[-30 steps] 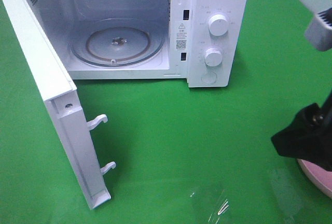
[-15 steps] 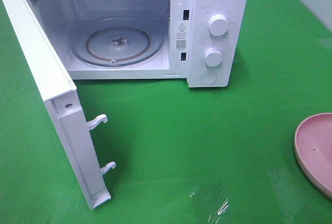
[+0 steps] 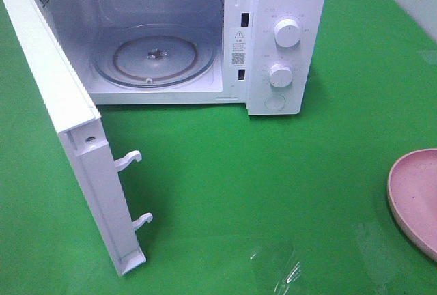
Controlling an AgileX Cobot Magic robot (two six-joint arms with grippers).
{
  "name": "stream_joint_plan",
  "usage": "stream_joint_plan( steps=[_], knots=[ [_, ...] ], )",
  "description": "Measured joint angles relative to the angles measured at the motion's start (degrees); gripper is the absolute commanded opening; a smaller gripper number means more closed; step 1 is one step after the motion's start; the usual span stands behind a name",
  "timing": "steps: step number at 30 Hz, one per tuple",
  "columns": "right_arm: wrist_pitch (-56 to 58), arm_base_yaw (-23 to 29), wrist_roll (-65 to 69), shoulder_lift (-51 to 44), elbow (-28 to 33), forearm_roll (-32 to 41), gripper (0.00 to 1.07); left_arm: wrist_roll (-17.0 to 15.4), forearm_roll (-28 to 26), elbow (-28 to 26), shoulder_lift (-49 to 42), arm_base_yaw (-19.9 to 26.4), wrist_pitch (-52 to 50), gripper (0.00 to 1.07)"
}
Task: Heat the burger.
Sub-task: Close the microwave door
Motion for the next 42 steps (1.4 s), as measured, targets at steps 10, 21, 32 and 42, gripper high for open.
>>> stream_joint_plan(
  steps=[10, 21, 32, 42],
  knots=[
    [-0.6, -14.8, -0.1, -11.7, 0.3, 0.1, 0.76, 0.0, 0.0, 0.0, 0.0, 0.0, 0.0, 0.97],
    [-0.5, -23.7, -0.1, -16.4, 0.6, 0.5, 0.76, 0.0, 0.0, 0.0, 0.0, 0.0, 0.0, 0.97],
    [-0.6, -24.8, 0.1, -16.4, 0.6, 0.5, 0.76, 0.0, 0.0, 0.0, 0.0, 0.0, 0.0, 0.97],
    [-0.5, -24.8, 0.1, -16.4, 0.6, 0.5, 0.76, 0.0, 0.0, 0.0, 0.0, 0.0, 0.0, 0.97]
  ],
)
